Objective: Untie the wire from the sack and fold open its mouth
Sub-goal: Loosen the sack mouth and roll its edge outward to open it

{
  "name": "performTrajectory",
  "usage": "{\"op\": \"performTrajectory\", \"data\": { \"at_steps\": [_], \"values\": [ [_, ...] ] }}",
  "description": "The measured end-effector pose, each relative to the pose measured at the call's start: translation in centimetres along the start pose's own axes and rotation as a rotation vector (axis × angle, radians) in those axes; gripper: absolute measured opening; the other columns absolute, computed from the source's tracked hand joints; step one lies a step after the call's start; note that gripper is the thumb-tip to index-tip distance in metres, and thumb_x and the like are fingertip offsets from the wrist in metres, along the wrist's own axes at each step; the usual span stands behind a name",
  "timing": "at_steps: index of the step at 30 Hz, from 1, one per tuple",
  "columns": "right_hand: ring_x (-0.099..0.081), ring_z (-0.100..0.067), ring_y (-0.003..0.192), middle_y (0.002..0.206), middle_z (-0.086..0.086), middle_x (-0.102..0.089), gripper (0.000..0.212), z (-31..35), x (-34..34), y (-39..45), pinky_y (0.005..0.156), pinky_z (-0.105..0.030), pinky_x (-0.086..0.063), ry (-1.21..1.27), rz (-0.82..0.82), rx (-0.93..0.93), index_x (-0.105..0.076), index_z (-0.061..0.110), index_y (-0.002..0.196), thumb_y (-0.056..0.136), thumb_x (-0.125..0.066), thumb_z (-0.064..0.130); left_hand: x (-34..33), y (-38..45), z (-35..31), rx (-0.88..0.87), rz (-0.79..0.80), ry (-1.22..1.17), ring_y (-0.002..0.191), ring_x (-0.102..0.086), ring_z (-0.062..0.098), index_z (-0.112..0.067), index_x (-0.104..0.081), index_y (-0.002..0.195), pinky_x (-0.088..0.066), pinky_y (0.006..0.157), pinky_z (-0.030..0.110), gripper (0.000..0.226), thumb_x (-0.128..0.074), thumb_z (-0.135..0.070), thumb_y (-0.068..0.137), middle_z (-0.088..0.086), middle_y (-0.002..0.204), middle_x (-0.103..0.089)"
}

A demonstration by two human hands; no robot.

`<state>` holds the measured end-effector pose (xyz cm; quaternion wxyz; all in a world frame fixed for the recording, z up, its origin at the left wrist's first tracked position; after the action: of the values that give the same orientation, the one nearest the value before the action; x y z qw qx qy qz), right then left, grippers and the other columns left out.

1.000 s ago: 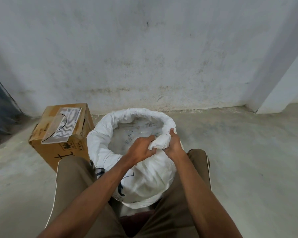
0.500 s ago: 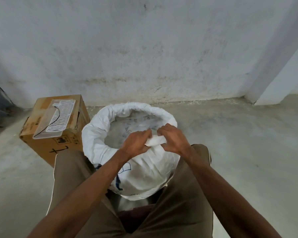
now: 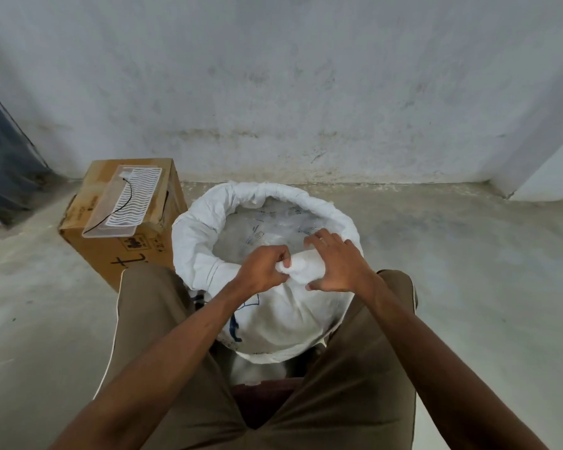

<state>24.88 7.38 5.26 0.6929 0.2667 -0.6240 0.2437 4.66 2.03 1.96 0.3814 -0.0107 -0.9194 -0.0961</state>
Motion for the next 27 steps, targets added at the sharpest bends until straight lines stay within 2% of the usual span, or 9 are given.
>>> {"op": "performTrajectory", "data": {
  "at_steps": [2, 6, 9, 12, 16, 19, 22, 24, 27],
  "values": [
    [-0.053, -0.017, 0.110, 0.130, 0.010, -0.055, 0.089, 0.2, -0.2, 0.6, 0.090, -0.039, -0.047, 0.037, 0.101, 0.009, -0.048, 0.038, 0.134, 0.050, -0.072, 0.057, -0.8, -0.1, -0.4, -0.128, -0.021, 0.103, 0.076, -0.067, 0.019, -0.020, -0.066, 0.077, -0.049, 0.065, 0.028, 0.022, -0.077, -0.004, 0.067, -0.010, 0.079, -0.066],
    [-0.060, -0.019, 0.086, 0.089, 0.008, -0.066, 0.046, 0.8, -0.2, 1.2, 0.071, -0.029, -0.031, -0.072, 0.061, 0.064, -0.066, 0.028, 0.099, 0.054, -0.076, 0.034, -1.8, -0.9, 0.2, -0.500, -0.034, 0.335, 0.074, -0.060, 0.020, -0.018, -0.067, 0.085, -0.052, 0.059, 0.036, 0.029, -0.079, -0.001, 0.065, -0.002, 0.085, -0.066],
    [-0.061, -0.020, 0.074, 0.073, 0.004, -0.064, 0.029, 1.1, -1.2, 0.7, 0.064, -0.027, -0.031, -0.089, 0.023, 0.082, -0.065, 0.024, 0.080, 0.054, -0.077, 0.029, -0.7, -1.8, 0.7, -0.333, 0.067, 0.151, 0.091, -0.060, 0.012, -0.025, -0.058, 0.117, -0.054, 0.073, 0.032, 0.049, -0.080, -0.020, 0.074, -0.006, 0.106, -0.064],
    [-0.066, -0.026, 0.072, 0.076, -0.001, -0.068, 0.026, 0.7, -2.3, 0.4, 0.057, -0.029, -0.035, -0.069, 0.018, 0.045, -0.065, 0.018, 0.083, 0.062, -0.078, 0.025, 1.1, -1.9, 2.4, -0.187, 0.169, 0.100, 0.111, -0.056, 0.009, -0.027, -0.049, 0.138, -0.048, 0.090, 0.023, 0.077, -0.083, -0.039, 0.071, -0.004, 0.125, -0.059],
    [-0.066, -0.033, 0.059, 0.071, -0.005, -0.065, 0.036, 1.0, -3.8, 0.1, 0.047, -0.031, -0.043, -0.162, 0.043, -0.019, -0.064, 0.012, 0.089, 0.057, -0.080, 0.011, 2.7, -2.0, 4.1, -0.031, 0.199, 0.208, 0.097, -0.065, 0.010, -0.028, -0.069, 0.113, -0.054, 0.082, 0.033, 0.046, -0.082, -0.043, 0.071, -0.008, 0.110, -0.069],
    [-0.060, -0.026, 0.053, 0.064, 0.002, -0.059, 0.047, 1.9, -4.2, -0.6, 0.042, -0.025, -0.030, -0.166, -0.028, -0.048, -0.059, 0.016, 0.080, 0.039, -0.076, 0.003, 1.8, -1.9, 2.8, -0.038, 0.178, 0.312, 0.080, -0.065, 0.018, -0.021, -0.066, 0.090, -0.047, 0.063, 0.031, 0.025, -0.080, -0.024, 0.069, -0.007, 0.087, -0.069],
    [-0.056, -0.019, 0.078, 0.082, 0.008, -0.057, 0.049, 2.3, -4.0, 0.0, 0.063, -0.028, -0.029, -0.059, -0.054, -0.006, -0.054, 0.023, 0.091, 0.048, -0.077, 0.028, 0.5, -2.3, 2.1, -0.305, 0.082, 0.457, 0.065, -0.060, 0.024, -0.017, -0.056, 0.075, -0.032, 0.053, 0.025, 0.027, -0.073, -0.006, 0.057, -0.001, 0.074, -0.060],
    [-0.052, -0.013, 0.086, 0.095, 0.012, -0.054, 0.060, 2.9, -3.9, 0.7, 0.070, -0.029, -0.034, 0.095, -0.041, 0.015, -0.053, 0.028, 0.102, 0.049, -0.073, 0.047, -0.4, -3.1, 2.3, -0.581, 0.039, 0.614, 0.062, -0.057, 0.022, -0.015, -0.058, 0.073, -0.036, 0.050, 0.026, 0.024, -0.066, 0.000, 0.055, 0.000, 0.072, -0.058],
    [-0.058, -0.012, 0.090, 0.100, 0.013, -0.061, 0.061, 3.7, -4.5, 1.4, 0.074, -0.030, -0.048, 0.197, 0.075, 0.054, -0.057, 0.033, 0.108, 0.051, -0.072, 0.047, -1.7, -4.1, 3.2, -0.828, -0.034, 0.740, 0.069, -0.056, 0.019, -0.016, -0.064, 0.081, -0.043, 0.055, 0.030, 0.025, -0.053, 0.004, 0.071, 0.000, 0.077, -0.059]
  ]
}}
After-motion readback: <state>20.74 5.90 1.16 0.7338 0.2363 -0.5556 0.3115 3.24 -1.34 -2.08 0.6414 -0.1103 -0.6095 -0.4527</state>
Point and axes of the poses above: each hand's wrist, its own y-axis towards the middle knuckle, its own x-axis out of the back of the hand, z = x × y, the point moved 2 cm from there along y, towards the middle knuckle
